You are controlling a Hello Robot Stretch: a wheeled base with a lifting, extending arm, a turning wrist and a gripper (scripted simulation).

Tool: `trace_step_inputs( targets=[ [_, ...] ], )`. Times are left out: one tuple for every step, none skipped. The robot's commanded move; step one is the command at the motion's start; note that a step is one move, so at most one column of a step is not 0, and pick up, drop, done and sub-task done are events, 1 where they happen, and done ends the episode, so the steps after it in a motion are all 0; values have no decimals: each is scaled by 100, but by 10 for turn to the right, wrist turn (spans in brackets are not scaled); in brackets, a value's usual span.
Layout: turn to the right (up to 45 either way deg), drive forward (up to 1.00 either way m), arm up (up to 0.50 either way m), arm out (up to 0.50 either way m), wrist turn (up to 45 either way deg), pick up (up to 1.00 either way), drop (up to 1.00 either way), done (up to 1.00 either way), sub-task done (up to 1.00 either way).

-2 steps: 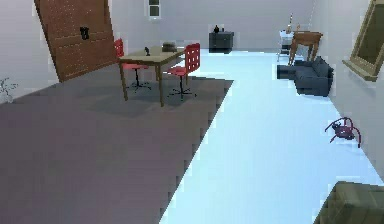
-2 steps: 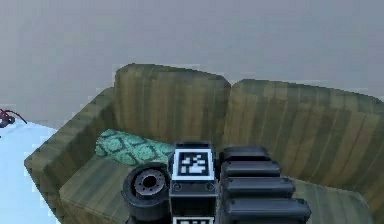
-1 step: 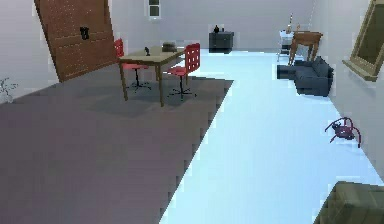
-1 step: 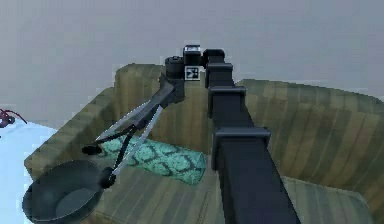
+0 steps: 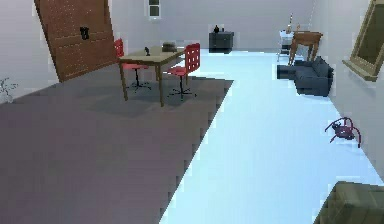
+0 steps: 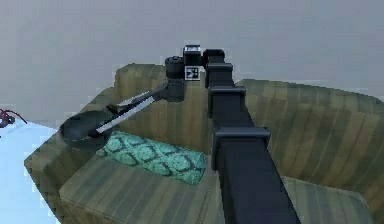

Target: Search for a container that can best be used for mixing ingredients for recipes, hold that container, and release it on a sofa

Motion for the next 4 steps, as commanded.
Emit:
trace_step_inputs(
  targets=[
    [0,0,0,0,450,0,0,0,0],
    [0,0,0,0,450,0,0,0,0],
    [0,0,-30,0,0,0,0,0,0],
    [0,0,-32,0,0,0,0,0,0]
  ],
)
